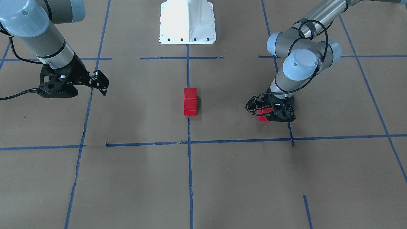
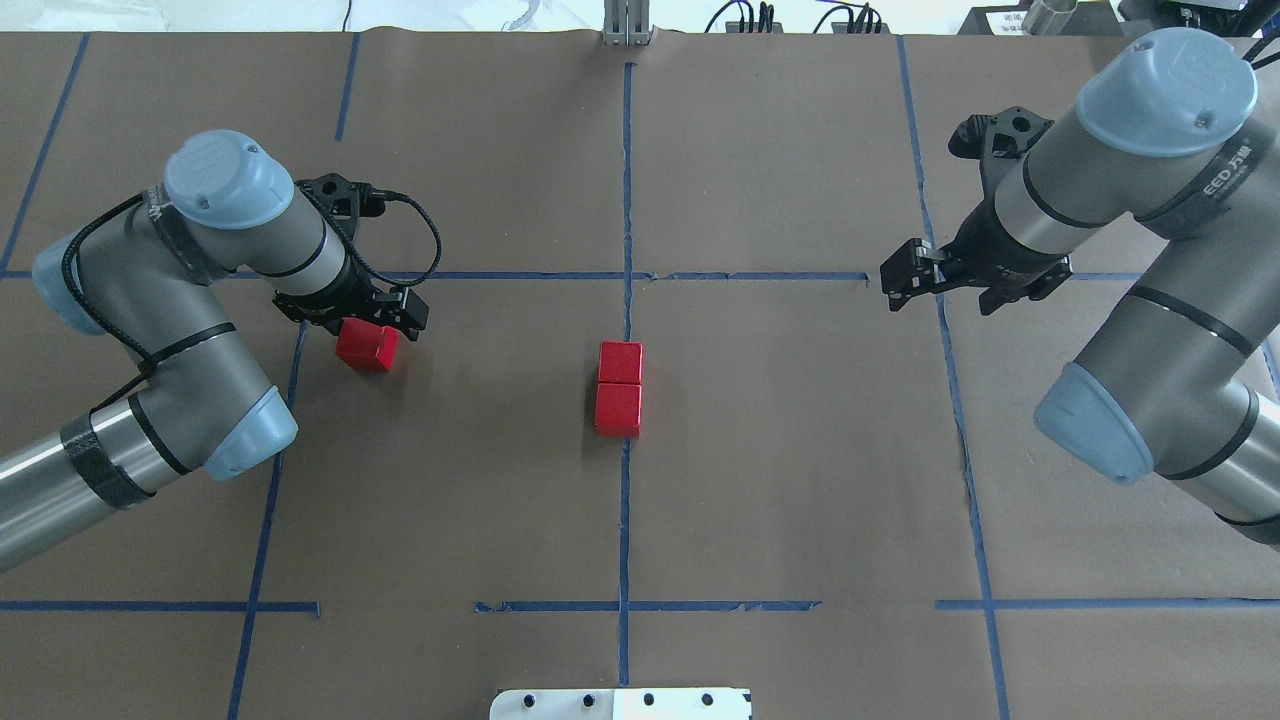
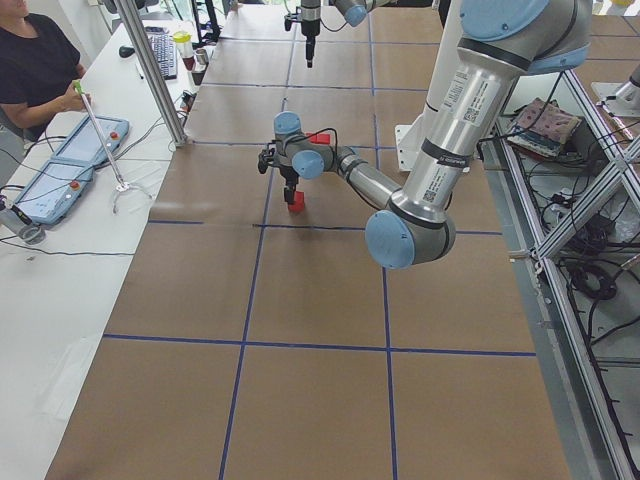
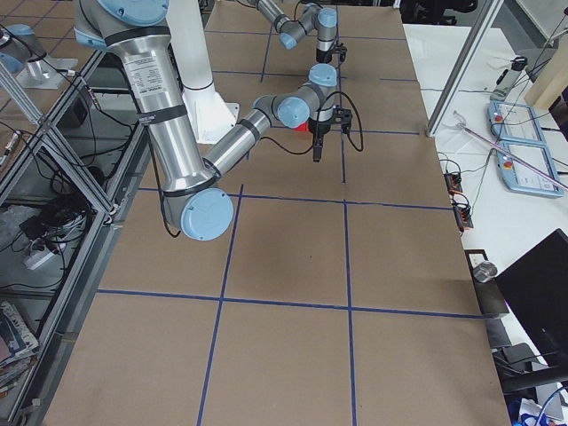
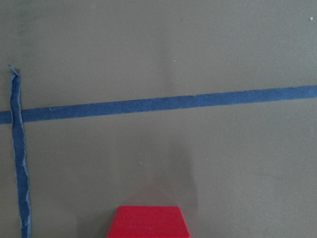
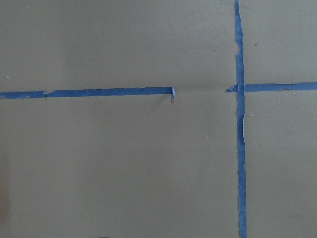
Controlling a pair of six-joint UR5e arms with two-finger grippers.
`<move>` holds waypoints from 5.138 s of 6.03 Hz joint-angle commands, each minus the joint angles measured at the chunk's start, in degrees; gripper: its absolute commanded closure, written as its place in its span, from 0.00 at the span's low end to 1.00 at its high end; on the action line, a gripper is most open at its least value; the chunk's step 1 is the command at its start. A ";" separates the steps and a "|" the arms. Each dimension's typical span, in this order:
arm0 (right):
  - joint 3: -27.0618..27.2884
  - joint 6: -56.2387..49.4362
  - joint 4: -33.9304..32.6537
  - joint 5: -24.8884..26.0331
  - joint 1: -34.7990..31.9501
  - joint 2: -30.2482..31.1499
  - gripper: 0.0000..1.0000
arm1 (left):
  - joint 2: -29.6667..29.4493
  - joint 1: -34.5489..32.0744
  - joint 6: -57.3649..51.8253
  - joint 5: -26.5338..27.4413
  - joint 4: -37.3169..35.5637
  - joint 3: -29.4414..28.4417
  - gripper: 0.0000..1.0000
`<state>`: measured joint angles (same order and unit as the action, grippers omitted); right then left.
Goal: Form red blocks into L shape at center
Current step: 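Move the left gripper to the last red cube and grasp it, then carry the red cube with the left gripper toward the two-cube column, then place the cube beside the farther cube of the column and release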
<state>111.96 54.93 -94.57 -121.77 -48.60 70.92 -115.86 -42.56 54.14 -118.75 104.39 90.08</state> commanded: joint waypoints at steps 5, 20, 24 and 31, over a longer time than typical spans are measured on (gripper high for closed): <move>0.28 0.26 0.00 -0.13 -0.01 0.01 0.00 | 1.16 -0.33 0.35 0.01 -0.50 1.84 1.00; 0.10 0.61 0.00 0.22 0.17 0.36 0.00 | -17.38 10.22 100.10 9.59 -3.31 -6.39 1.00; 0.10 0.61 0.00 -0.04 0.17 0.36 0.00 | -20.19 10.57 101.43 9.59 -3.49 -10.09 1.00; -0.25 0.61 0.00 -0.04 0.26 0.36 0.00 | -20.72 10.66 101.60 7.04 -6.30 -9.92 1.00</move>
<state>111.68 55.55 -94.63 -121.81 -48.39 71.28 -136.30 -31.90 155.64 -111.43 98.24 80.18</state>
